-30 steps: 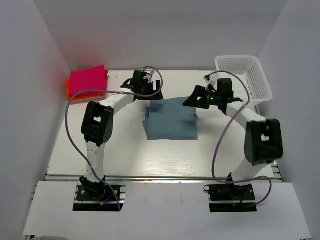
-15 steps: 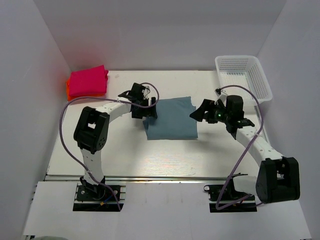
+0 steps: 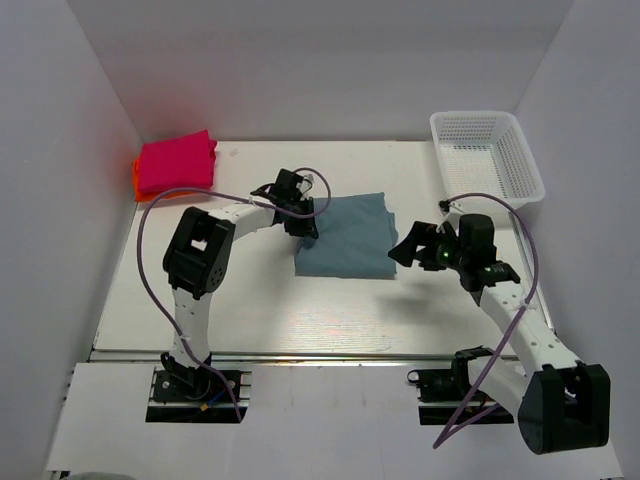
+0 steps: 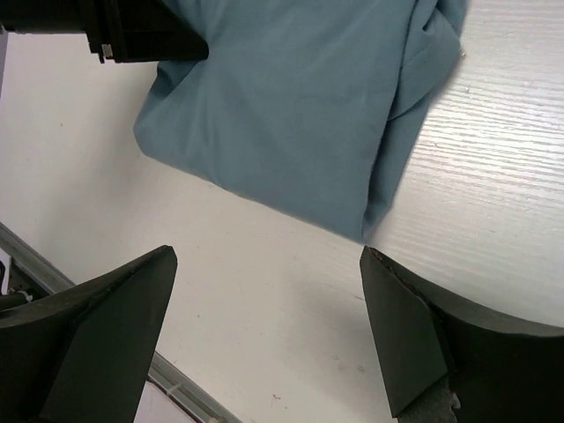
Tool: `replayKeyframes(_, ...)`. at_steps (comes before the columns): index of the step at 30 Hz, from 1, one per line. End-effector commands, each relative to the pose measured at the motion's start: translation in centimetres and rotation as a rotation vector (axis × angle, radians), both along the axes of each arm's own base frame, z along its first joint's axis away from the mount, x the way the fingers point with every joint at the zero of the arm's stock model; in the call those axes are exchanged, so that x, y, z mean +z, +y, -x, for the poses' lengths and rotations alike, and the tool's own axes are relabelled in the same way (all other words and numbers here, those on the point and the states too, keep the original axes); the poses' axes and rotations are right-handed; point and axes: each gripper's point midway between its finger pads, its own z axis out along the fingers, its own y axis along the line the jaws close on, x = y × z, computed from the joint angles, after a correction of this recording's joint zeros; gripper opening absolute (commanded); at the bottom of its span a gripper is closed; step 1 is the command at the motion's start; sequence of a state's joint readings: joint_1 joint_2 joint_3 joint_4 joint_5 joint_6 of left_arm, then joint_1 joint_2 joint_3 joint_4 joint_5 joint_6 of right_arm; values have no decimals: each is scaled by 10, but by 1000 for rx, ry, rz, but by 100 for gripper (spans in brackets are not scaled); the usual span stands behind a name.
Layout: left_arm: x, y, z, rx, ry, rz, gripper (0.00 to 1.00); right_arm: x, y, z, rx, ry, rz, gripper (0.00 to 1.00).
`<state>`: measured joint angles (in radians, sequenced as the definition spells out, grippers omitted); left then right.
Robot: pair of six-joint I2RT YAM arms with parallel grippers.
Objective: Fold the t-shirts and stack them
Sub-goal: Put the neatly folded tshirt into the corner of the board with the left arm
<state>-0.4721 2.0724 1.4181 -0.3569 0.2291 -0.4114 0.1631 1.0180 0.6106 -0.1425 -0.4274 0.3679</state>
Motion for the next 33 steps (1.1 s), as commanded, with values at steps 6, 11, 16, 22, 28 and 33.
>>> replayKeyframes(6, -6, -5, -14, -64, -58, -55, 0, 11, -15, 2, -52, -75, 65, 90)
replayKeyframes(11, 55, 13, -51, -143, -288, -147, 0, 10, -24, 4, -88, -100, 96, 90)
replayKeyframes(16, 119, 51, -81, -129, -462, -293, 0, 10, -29, 4, -117, -126, 106, 90)
replayKeyframes(22, 178, 104, -111, -99, -579, -425, 0, 13, -29, -2, -127, -133, 99, 90)
replayKeyframes(28, 225, 147, -138, -74, -645, -513, 0, 12, -26, -7, -135, -111, 82, 90)
replayKeyframes(33, 259, 193, -163, -20, -699, -612, 0, 10, -24, -12, -153, -91, 56, 90)
